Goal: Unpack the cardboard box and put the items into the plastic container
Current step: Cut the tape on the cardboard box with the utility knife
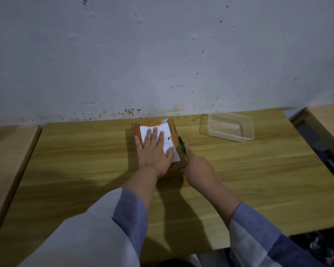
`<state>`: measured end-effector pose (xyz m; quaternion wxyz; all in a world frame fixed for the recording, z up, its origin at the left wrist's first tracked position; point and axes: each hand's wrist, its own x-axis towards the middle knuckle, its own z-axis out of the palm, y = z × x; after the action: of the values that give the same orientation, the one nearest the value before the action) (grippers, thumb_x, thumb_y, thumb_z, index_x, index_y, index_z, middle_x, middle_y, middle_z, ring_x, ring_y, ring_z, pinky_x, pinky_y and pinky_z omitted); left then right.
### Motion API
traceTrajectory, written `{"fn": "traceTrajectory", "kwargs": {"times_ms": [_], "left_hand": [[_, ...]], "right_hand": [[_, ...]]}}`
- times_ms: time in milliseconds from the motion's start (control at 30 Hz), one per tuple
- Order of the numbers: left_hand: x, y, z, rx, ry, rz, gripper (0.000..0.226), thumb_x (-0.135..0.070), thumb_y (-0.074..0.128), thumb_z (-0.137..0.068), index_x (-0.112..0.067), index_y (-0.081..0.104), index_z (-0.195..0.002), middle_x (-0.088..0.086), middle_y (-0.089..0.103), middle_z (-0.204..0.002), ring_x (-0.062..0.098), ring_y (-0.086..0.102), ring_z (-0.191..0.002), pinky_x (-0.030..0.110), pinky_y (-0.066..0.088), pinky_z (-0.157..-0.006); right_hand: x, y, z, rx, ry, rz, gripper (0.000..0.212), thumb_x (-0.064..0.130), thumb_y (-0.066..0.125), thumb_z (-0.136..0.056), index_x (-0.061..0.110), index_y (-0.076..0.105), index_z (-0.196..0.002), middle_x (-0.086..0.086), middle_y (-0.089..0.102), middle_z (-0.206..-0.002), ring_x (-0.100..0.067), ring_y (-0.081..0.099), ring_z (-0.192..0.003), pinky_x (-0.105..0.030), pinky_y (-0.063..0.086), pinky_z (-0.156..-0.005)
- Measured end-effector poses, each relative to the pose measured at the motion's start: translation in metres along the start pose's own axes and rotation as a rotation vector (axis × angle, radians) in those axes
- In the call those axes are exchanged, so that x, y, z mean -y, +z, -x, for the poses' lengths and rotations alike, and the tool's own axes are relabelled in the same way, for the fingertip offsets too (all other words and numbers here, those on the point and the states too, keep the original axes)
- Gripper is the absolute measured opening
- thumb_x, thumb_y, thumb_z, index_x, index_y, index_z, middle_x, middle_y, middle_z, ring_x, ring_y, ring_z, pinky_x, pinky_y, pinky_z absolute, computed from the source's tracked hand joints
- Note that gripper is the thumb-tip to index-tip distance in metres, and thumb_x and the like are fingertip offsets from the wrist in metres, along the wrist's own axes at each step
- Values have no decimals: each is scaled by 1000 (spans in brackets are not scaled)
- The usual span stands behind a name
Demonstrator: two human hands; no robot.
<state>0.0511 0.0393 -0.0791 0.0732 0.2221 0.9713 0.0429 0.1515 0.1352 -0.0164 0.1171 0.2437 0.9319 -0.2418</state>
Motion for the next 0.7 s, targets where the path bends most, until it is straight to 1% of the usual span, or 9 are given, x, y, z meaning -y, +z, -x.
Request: {"fn": "traceTrajectory", "kwargs": {"times_ms": [233, 433, 500, 567, 600, 633, 700], "left_hand": [[0, 2, 0, -4, 13, -7, 71, -62, 11, -93, -25, -2, -152, 0, -13, -160, 20, -17, -146, 56, -13, -114], [3, 0, 4, -2, 60, -3, 71, -62, 12, -93, -25, -2, -152, 0, -13, -160, 20, -17, -146, 55, -14, -113], [5, 0, 4, 7, 71, -4, 71, -62, 11, -93, -25, -2, -152, 0, -13, -160, 20, -17, -146, 56, -14, -113], [15, 2, 12, 18, 85, -11, 71, -62, 11, -93, -25, -2, -152, 1, -13, -160, 20, -17, -146, 56, -13, -113], [16, 3, 13, 21, 89, -13, 71, -63, 11, -93, -25, -3, -152, 1, -14, -160, 21, -17, -146, 56, -13, -113], [17, 4, 14, 20, 90, -13, 71, -63, 10, -93, -25, -3, -152, 1, -14, -160, 21, -17, -146, 56, -13, -113], [18, 5, 14, 17, 90, -19, 71, -63, 9, -93, -25, -4, -152, 1, -14, -160, 21, -18, -146, 57, -12, -113]], "right_hand": [[8, 4, 2, -1, 53, -28, 66, 10, 39, -94, 24, 10, -151, -18, 65, -112, -33, 62, -99, -32, 39, -67], [6, -2, 18, 2, 42, 5, 63, 8, 37, -93, 22, 14, -150, -19, 67, -109, -33, 64, -97, -37, 48, -74], [10, -3, 16, 4, 61, 2, 61, 9, 37, -94, 21, 16, -151, -17, 66, -114, -32, 63, -100, -37, 49, -77], [20, -1, 19, 1, 93, -67, 57, 12, 36, -95, 23, 22, -149, -16, 63, -122, -32, 61, -103, -39, 50, -81], [21, -3, 18, -2, 111, -114, 55, 13, 35, -95, 24, 25, -148, -15, 60, -127, -32, 61, -101, -39, 51, -80], [22, -5, 15, -2, 129, -151, 54, 13, 35, -95, 26, 28, -147, -15, 57, -130, -31, 60, -95, -39, 52, -75], [21, -13, 10, 13, 148, -166, 53, 13, 34, -94, 29, 33, -145, -13, 55, -133, -29, 58, -80, -34, 54, -57]]}}
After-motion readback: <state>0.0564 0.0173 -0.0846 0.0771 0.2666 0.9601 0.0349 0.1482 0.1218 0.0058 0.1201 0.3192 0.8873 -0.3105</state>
